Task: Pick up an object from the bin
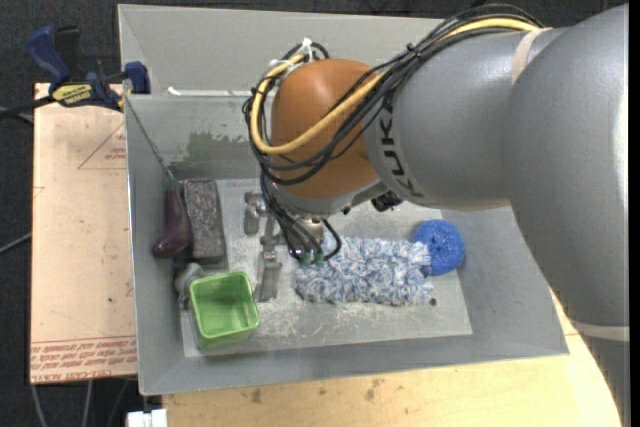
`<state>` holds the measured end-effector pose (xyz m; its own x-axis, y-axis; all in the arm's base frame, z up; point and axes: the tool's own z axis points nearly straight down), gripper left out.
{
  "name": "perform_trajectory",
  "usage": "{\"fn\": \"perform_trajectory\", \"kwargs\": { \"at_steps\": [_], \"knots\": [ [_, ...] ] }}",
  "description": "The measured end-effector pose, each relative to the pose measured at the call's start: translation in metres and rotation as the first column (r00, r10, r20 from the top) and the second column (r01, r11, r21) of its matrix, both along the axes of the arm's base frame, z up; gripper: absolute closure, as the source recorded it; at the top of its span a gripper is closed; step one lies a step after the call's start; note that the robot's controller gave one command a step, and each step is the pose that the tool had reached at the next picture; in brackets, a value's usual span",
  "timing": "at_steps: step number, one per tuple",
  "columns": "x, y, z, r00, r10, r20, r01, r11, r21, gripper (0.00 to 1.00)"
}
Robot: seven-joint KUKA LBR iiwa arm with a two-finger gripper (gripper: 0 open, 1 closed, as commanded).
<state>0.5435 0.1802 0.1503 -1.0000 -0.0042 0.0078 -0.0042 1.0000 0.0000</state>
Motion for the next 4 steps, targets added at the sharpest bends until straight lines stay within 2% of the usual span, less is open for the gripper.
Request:
{"fn": "perform_trajectory", "kwargs": {
  "at_steps": [1, 2, 3, 4],
  "knots": [
    [0.002, -0.001, 0.005, 1.000, -0.004, 0.008, 0.004, 1.000, 0.002, 0.00],
    [-0.018, 0.050, -0.068, 1.000, -0.017, 0.013, 0.017, 1.000, 0.003, 0.00],
    [-0.026, 0.066, -0.018, 0.997, -0.080, 0.005, 0.080, 0.997, -0.001, 0.00],
    [-0.028, 0.063, -0.003, 0.996, -0.089, 0.014, 0.089, 0.996, 0.004, 0.00]
  ]
}}
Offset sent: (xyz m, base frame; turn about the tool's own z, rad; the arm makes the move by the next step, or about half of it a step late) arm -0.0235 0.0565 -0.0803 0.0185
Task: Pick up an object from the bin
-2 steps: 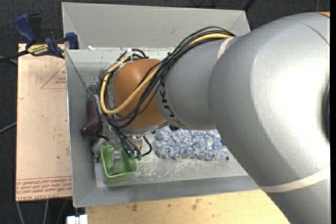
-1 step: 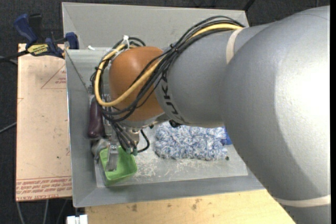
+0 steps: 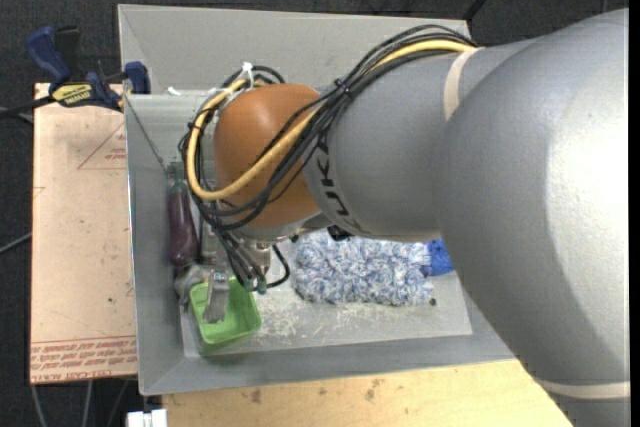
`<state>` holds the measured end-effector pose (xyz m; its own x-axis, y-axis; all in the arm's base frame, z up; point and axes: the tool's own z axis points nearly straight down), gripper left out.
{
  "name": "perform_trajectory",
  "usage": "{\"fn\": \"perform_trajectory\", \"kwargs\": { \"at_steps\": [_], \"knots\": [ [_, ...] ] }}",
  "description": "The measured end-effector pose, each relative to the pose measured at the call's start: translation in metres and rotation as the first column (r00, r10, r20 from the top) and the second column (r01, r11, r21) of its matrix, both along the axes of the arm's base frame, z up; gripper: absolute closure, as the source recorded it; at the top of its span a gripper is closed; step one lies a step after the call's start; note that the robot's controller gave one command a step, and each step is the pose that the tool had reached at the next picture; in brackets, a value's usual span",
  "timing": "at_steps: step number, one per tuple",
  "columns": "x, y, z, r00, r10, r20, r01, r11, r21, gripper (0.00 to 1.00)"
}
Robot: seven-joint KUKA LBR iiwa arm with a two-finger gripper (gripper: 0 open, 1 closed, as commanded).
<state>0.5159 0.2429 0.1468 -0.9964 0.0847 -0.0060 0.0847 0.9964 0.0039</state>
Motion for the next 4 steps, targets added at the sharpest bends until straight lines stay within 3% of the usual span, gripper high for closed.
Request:
{"fn": "perform_trajectory", "kwargs": {
  "at_steps": [1, 2, 4],
  "knots": [
    [-0.0167, -0.0128, -0.0795, 1.000, -0.001, -0.008, 0.001, 1.000, -0.003, 0.00],
    [-0.0118, -0.0174, -0.0760, 1.000, -0.014, -0.002, 0.014, 1.000, -0.002, 1.00],
    [-0.0118, -0.0174, -0.0745, 1.000, -0.015, -0.003, 0.015, 1.000, -0.002, 1.00]
  ]
}}
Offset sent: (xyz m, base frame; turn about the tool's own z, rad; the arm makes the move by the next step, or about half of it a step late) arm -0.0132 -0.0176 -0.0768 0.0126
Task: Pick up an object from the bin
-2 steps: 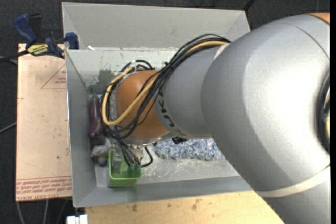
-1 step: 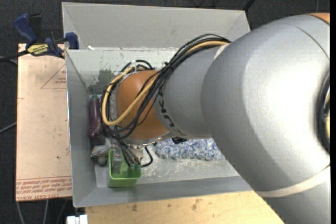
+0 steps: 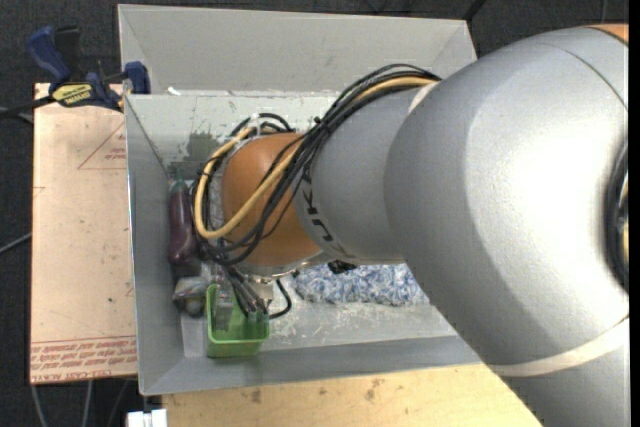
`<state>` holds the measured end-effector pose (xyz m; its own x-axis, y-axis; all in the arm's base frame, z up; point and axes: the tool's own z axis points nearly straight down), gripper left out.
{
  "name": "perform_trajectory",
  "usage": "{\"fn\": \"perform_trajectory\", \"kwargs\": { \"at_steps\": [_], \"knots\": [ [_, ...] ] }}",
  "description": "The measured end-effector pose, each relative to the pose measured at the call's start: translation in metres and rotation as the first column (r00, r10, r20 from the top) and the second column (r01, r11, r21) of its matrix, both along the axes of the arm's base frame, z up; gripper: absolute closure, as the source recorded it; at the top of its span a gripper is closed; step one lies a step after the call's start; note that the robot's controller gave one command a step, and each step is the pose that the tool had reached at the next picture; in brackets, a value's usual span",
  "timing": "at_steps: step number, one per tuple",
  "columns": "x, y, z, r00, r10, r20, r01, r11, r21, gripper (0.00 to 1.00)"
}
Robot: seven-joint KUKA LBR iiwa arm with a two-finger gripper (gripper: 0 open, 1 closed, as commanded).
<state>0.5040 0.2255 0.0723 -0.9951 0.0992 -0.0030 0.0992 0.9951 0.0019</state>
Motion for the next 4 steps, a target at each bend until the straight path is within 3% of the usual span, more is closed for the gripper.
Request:
{"fn": "perform_trajectory", "kwargs": {
  "at_steps": [4],
  "knots": [
    [-0.001, 0.000, 0.027, 1.000, 0.000, -0.004, 0.000, 1.000, -0.001, 1.00]
  ]
}}
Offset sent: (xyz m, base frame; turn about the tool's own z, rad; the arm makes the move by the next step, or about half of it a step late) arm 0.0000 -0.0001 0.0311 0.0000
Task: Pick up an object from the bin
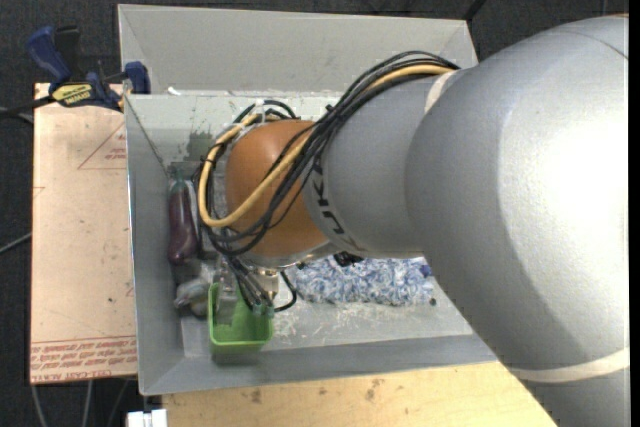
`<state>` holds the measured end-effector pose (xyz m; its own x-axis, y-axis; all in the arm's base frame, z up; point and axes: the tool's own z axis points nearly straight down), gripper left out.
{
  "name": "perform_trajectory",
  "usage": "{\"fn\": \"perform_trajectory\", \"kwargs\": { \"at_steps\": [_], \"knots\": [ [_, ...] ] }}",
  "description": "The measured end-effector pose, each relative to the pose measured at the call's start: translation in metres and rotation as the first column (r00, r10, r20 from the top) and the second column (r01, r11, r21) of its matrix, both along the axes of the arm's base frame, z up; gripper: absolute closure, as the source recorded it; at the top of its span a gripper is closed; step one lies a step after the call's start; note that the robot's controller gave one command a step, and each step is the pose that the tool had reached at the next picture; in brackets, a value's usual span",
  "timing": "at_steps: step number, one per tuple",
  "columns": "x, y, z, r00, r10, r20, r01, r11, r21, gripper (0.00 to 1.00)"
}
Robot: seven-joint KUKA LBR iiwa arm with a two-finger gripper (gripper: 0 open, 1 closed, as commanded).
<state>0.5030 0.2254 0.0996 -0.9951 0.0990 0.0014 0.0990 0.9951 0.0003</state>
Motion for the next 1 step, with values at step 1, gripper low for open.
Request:
{"fn": "perform_trajectory", "kwargs": {
  "at_steps": [1],
  "knots": [
    [0.0003, 0.0002, 0.0094, 1.000, 0.000, 0.001, 0.000, 1.000, 0.001, 1.00]
  ]
}}
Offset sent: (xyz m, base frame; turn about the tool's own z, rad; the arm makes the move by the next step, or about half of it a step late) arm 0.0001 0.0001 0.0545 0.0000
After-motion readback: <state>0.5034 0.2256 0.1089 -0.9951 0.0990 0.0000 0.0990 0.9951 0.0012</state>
